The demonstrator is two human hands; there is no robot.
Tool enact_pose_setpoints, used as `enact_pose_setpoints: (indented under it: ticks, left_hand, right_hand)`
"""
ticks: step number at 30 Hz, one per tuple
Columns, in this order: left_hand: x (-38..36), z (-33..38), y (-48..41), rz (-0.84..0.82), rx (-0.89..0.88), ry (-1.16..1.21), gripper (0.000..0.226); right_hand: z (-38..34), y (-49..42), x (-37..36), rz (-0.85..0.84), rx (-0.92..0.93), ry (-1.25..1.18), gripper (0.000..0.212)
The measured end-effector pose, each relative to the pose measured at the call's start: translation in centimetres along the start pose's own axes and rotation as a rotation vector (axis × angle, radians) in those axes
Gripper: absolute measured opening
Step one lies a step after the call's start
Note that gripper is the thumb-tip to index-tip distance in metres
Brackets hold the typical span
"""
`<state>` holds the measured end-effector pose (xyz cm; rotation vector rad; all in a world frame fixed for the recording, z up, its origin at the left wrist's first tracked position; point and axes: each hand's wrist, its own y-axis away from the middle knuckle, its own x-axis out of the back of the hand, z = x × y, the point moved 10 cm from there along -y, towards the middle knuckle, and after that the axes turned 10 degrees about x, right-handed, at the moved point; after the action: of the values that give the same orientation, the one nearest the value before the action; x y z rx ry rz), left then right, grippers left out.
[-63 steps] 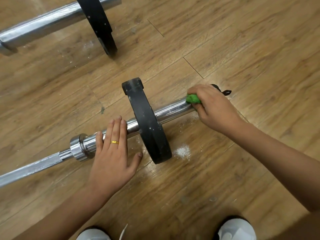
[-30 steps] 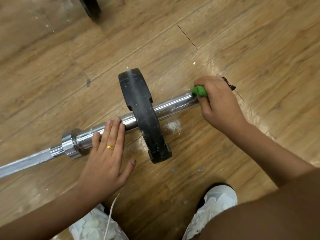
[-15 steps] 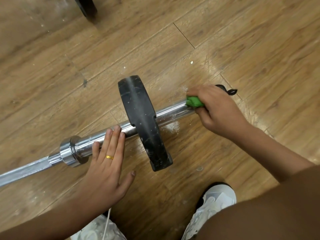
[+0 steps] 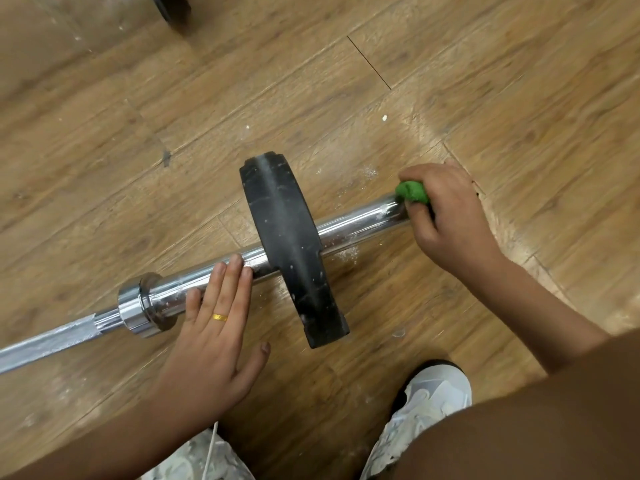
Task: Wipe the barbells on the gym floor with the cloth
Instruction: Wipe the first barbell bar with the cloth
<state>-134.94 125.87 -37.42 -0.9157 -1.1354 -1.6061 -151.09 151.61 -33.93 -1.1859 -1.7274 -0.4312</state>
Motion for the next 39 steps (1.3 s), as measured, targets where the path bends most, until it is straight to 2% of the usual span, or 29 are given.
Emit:
enact_pose_setpoints:
  ticks: [4, 9, 13, 17, 21, 23, 27, 31, 35, 39]
  left_hand:
    - [0.5, -0.3, -1.1, 0.01, 0.021, 0.004, 0.092]
    - [1.1, -0.6, -2.2, 0.043, 0.039, 0.019, 0.092]
    - [1.6, -0.9, -3.2, 0.062, 0.051, 0.0, 0.092]
    - [2.1, -1.4, -4.3, 0.051, 0.105, -0.02, 0.093]
    - [2.6, -1.8, -5.4, 0.056, 0.134, -0.01, 0.094]
    - [2.8, -2.1, -5.9, 0.056, 0.139, -0.01, 0.095]
    - [3.2, -2.5, -6.9, 0.056, 0.152, -0.017, 0.097]
    - [3.5, -2.9, -7.5, 0.061, 0.156, -0.023, 0.098]
    - [3.8, -3.2, -8.3, 0.061, 0.166, -0.031, 0.098]
    - [4.2, -3.5, -9.2, 0.078, 0.178, -0.039, 0.099]
  right_hand:
    - [-1.3, -1.0, -1.8, -0.138, 0.145, -0.003, 0.029]
    - [-0.3, -1.8, -0.9, 0.003, 0.073, 0.028, 0.031]
    - [-1.0, -2.2, -2.2, -0.101, 0.236, 0.006, 0.031]
    - [0.2, -3.4, -1.1, -0.004, 0.122, 0.034, 0.025]
    - [-2.2, -4.5, -3.6, -0.129, 0.257, 0.002, 0.03]
    - [-1.1, -5.7, -3.1, -0.167, 0.258, 0.01, 0.025]
    - [-0.8, -6.7, -2.1, -0.041, 0.155, 0.044, 0.022]
    - [-2.6, -7.1, -4.1, -0.172, 0.289, 0.0, 0.028]
    - [-0.4, -8.3, -2.3, -0.056, 0.15, 0.038, 0.022]
    - [-3.1, -8.5, -4.3, -0.116, 0.248, -0.011, 0.03]
